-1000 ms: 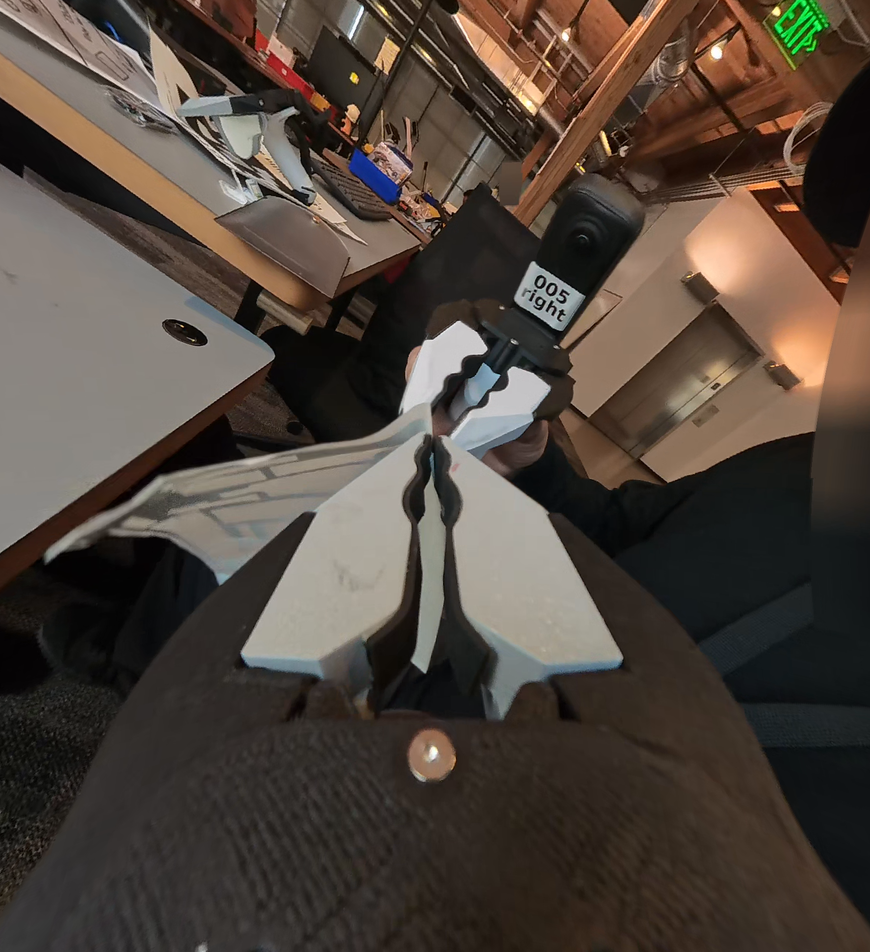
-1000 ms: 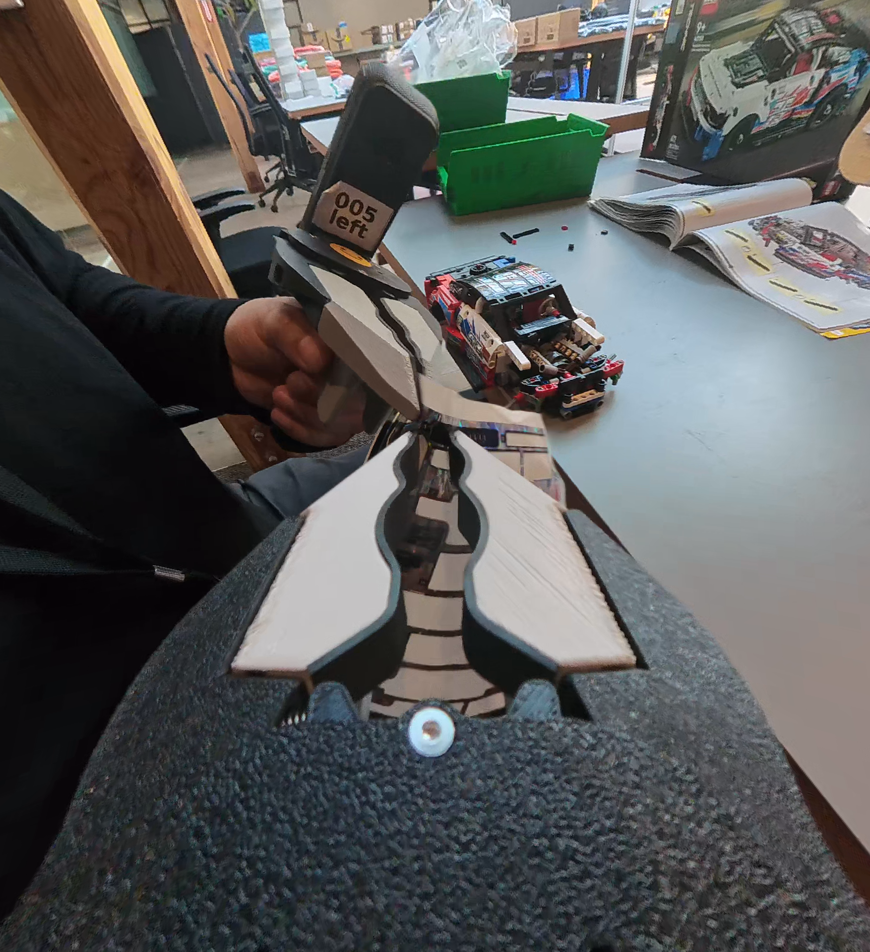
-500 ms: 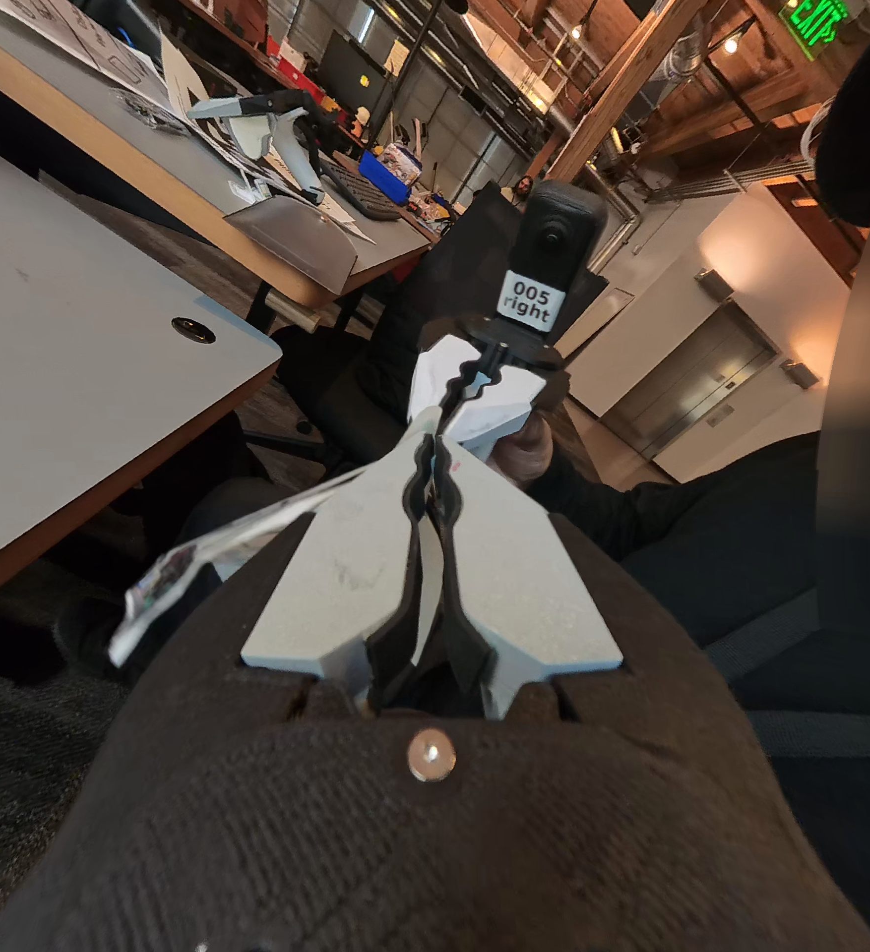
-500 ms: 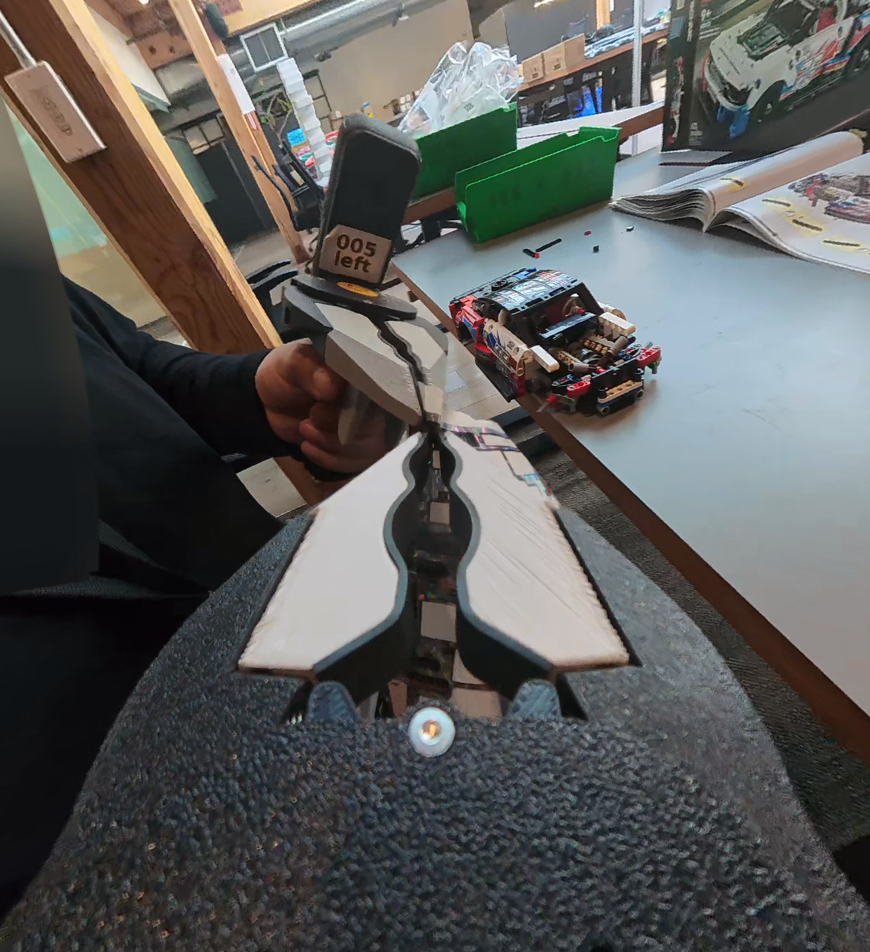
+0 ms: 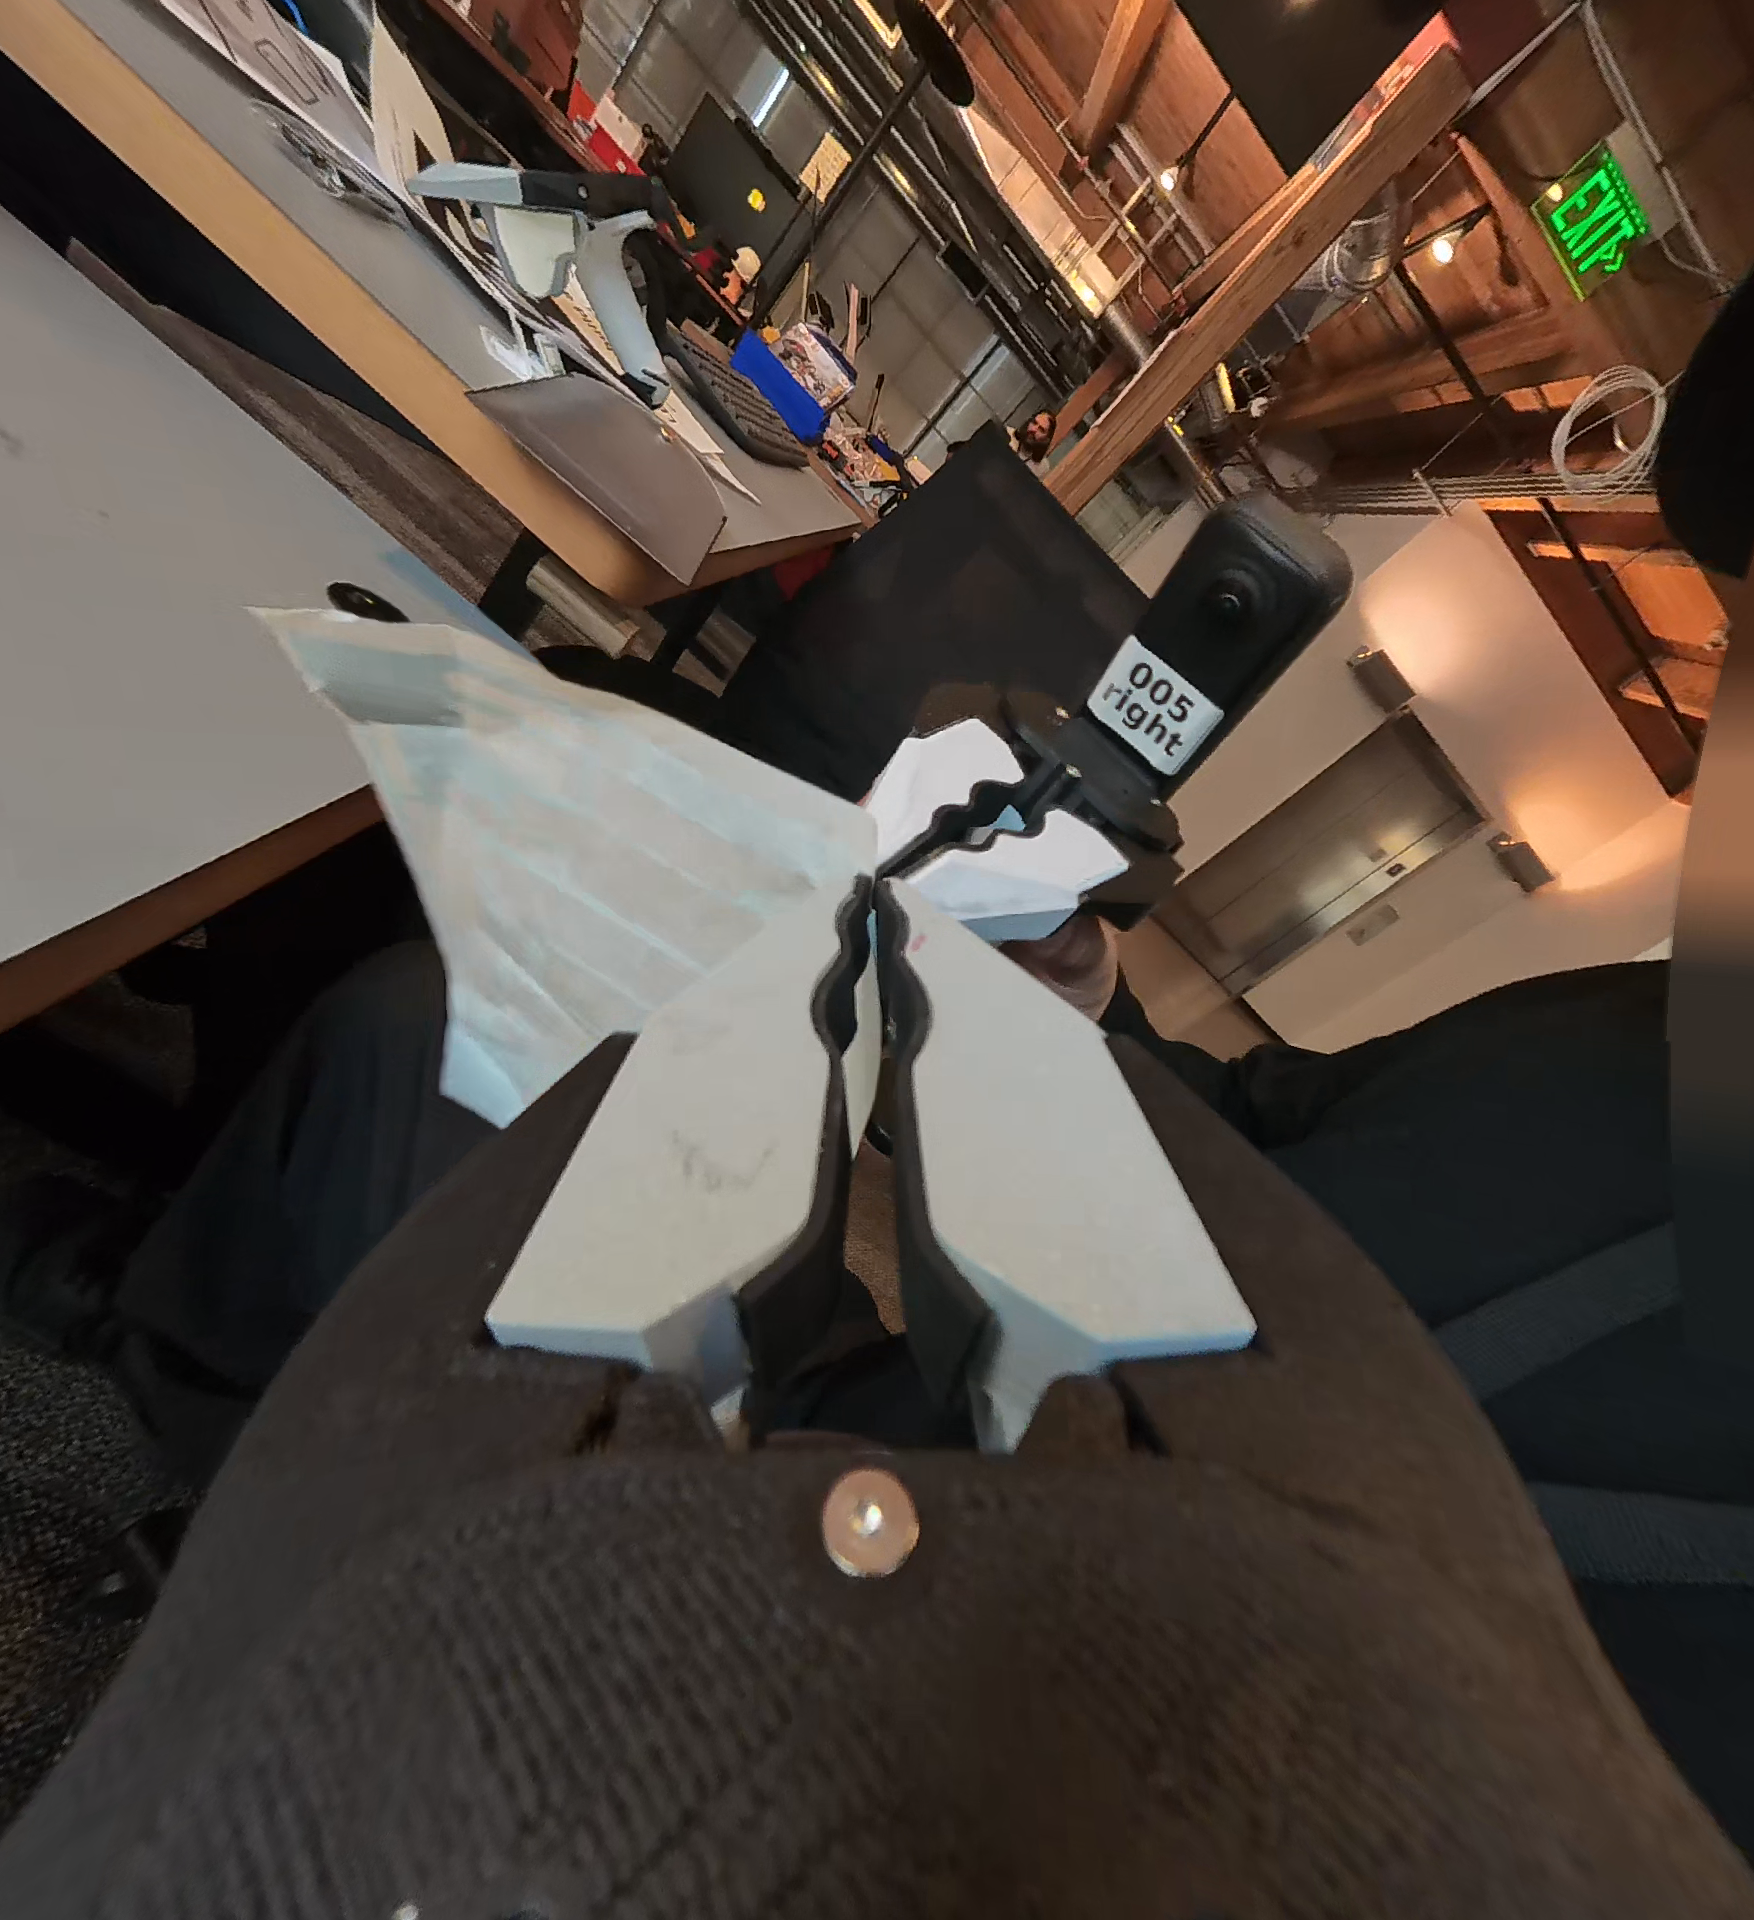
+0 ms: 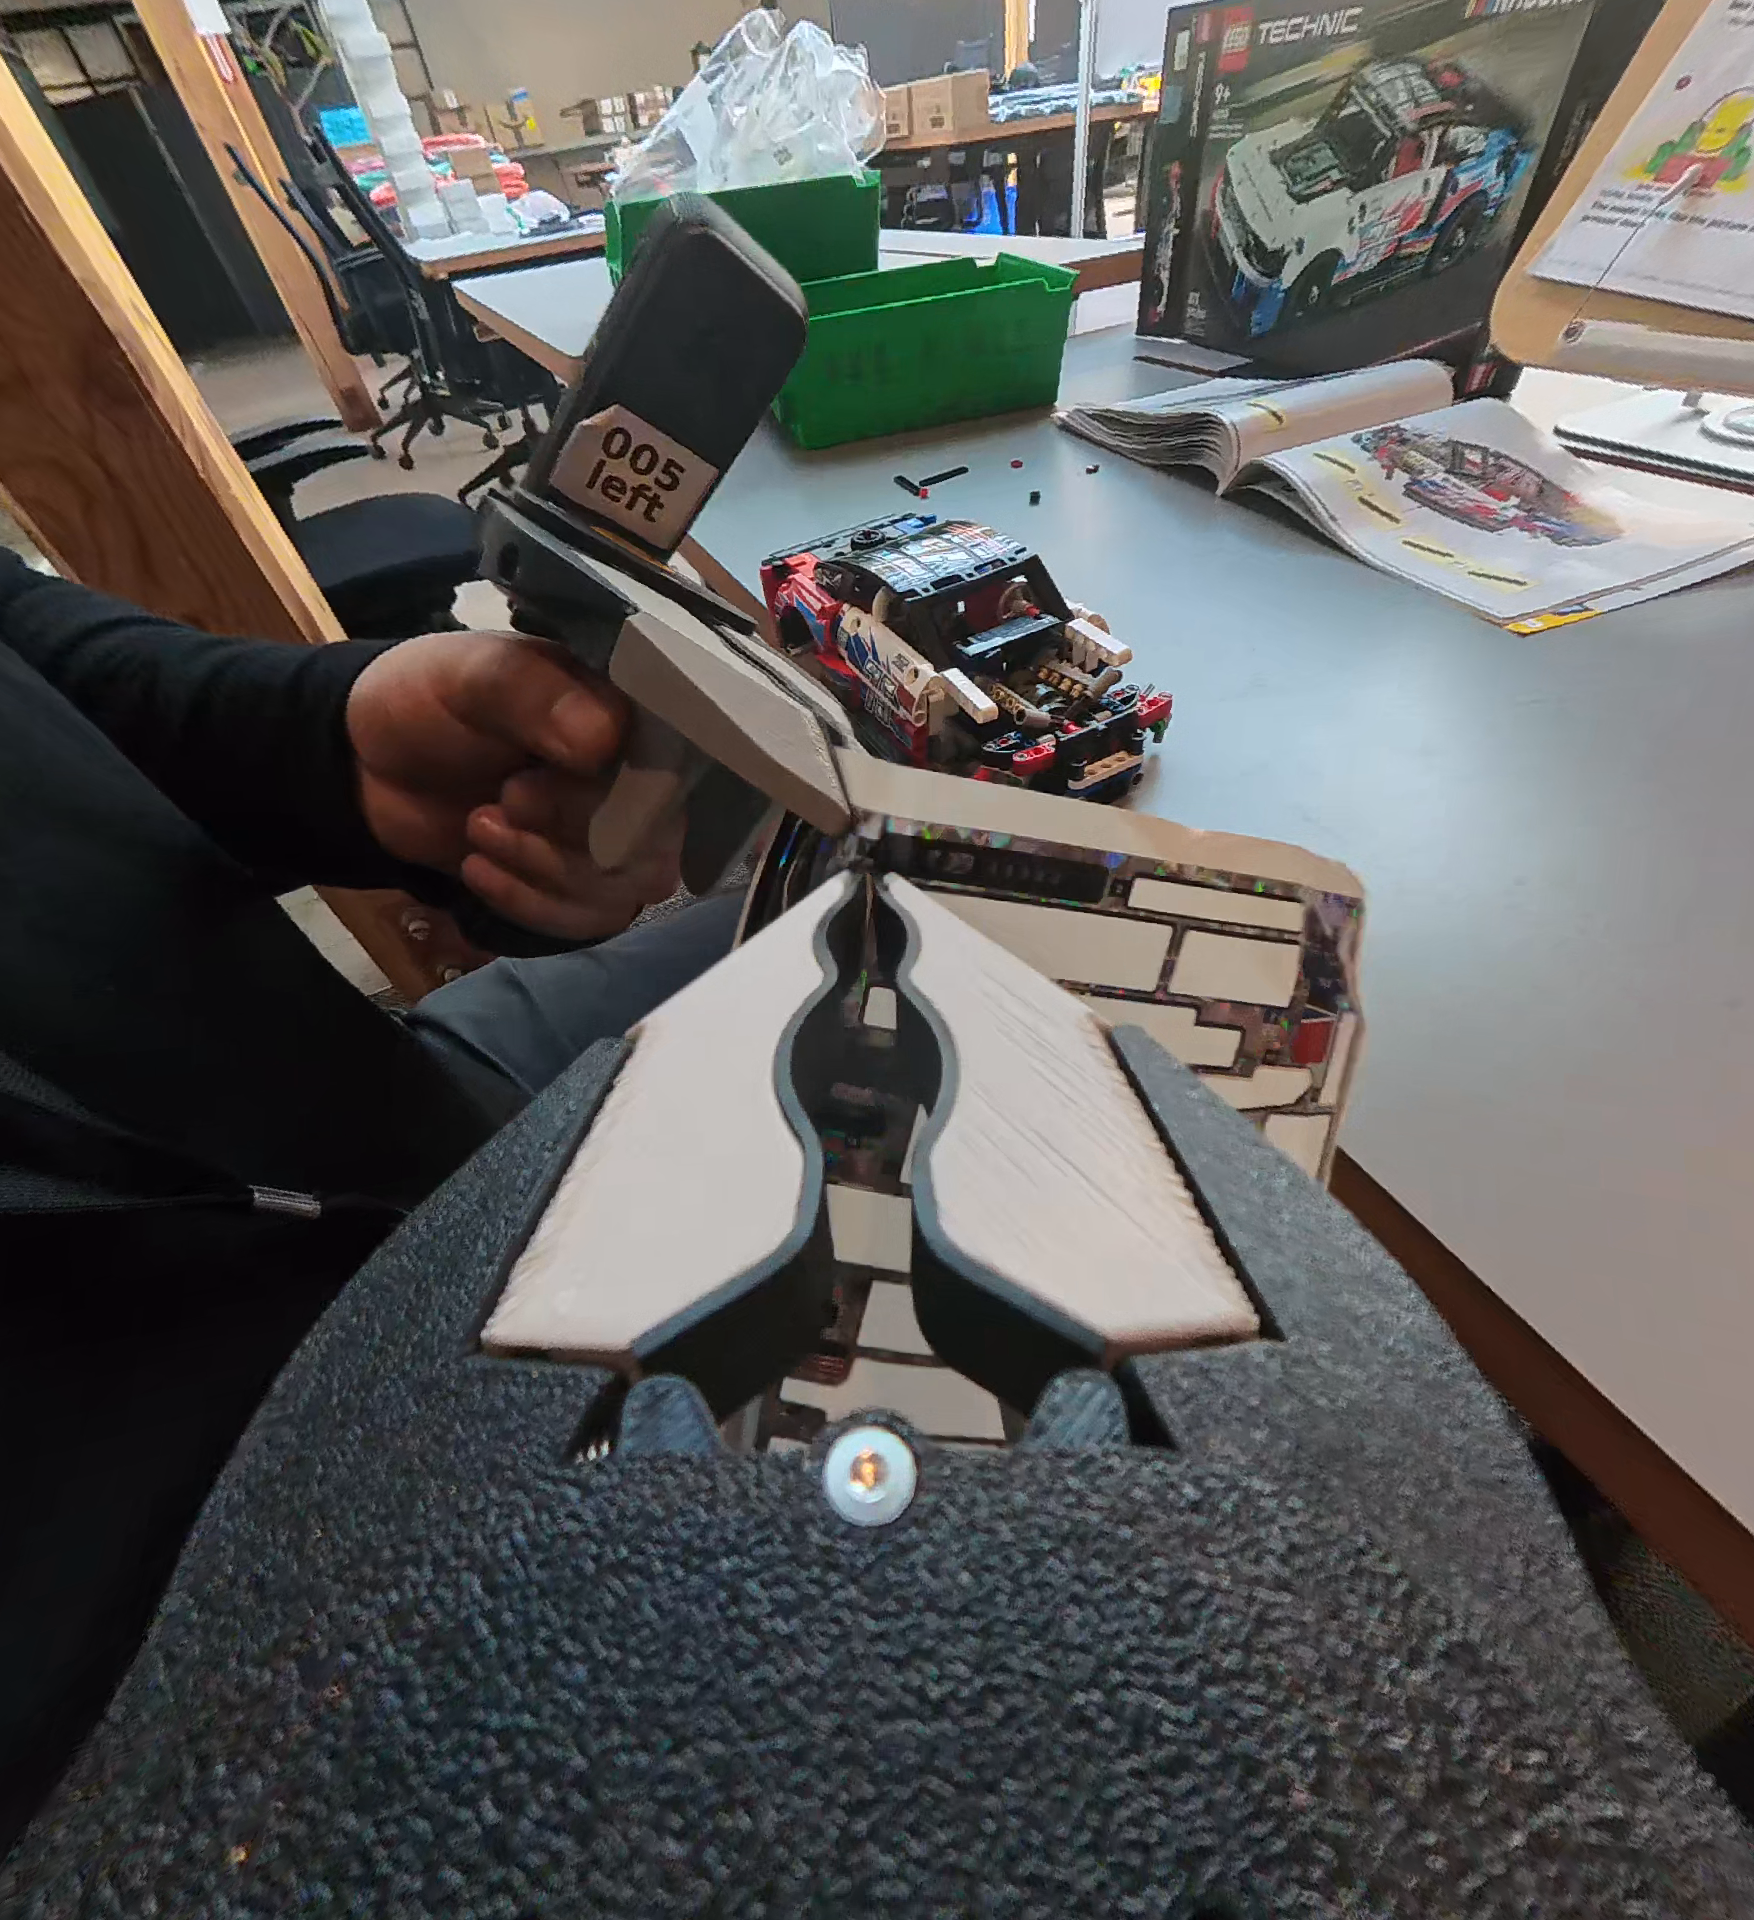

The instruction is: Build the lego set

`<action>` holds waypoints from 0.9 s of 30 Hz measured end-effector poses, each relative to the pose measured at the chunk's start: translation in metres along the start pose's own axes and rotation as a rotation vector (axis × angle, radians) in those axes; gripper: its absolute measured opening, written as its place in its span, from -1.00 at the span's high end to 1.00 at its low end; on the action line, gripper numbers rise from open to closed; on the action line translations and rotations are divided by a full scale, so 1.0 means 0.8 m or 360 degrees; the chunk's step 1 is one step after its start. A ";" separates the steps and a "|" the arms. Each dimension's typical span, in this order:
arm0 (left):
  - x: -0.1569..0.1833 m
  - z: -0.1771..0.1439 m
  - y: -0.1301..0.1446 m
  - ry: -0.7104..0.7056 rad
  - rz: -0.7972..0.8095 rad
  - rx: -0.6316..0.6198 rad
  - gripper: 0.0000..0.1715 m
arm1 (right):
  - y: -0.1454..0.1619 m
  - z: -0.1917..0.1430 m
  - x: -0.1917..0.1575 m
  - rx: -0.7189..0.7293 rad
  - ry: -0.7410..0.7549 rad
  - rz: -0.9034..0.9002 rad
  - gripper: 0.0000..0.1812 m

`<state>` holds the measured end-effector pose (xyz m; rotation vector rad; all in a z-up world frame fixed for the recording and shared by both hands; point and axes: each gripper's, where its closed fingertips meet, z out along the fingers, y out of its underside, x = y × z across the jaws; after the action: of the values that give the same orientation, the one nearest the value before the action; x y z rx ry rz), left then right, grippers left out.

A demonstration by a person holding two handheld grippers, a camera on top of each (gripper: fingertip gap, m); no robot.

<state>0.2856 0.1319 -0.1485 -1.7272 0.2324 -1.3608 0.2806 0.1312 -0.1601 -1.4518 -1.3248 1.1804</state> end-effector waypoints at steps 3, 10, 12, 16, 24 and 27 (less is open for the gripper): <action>0.002 -0.001 0.000 0.0015 -0.0001 0.0009 1.00 | -0.001 0.000 0.000 0.0016 -0.0024 0.0035 0.97; 0.008 -0.002 -0.001 0.0070 -0.0021 0.0021 1.00 | -0.004 0.002 -0.002 0.0031 -0.0038 0.0006 0.78; 0.007 -0.001 0.000 0.0069 -0.0025 0.0018 1.00 | -0.003 0.004 -0.002 0.0023 -0.0030 -0.0036 0.80; 0.010 -0.002 -0.001 0.0113 -0.0048 0.0025 1.00 | -0.005 0.004 -0.007 0.0049 -0.0125 0.0013 0.87; 0.007 -0.006 0.003 0.0067 0.0045 -0.0034 1.00 | -0.003 0.005 -0.012 0.0027 -0.0193 0.0038 0.96; 0.007 -0.006 0.004 0.0031 0.0135 -0.0077 1.00 | -0.006 0.003 -0.014 0.0061 -0.0253 0.0108 0.96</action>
<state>0.2843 0.1242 -0.1471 -1.7250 0.3481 -1.3205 0.2770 0.1207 -0.1552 -1.4093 -1.3604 1.3825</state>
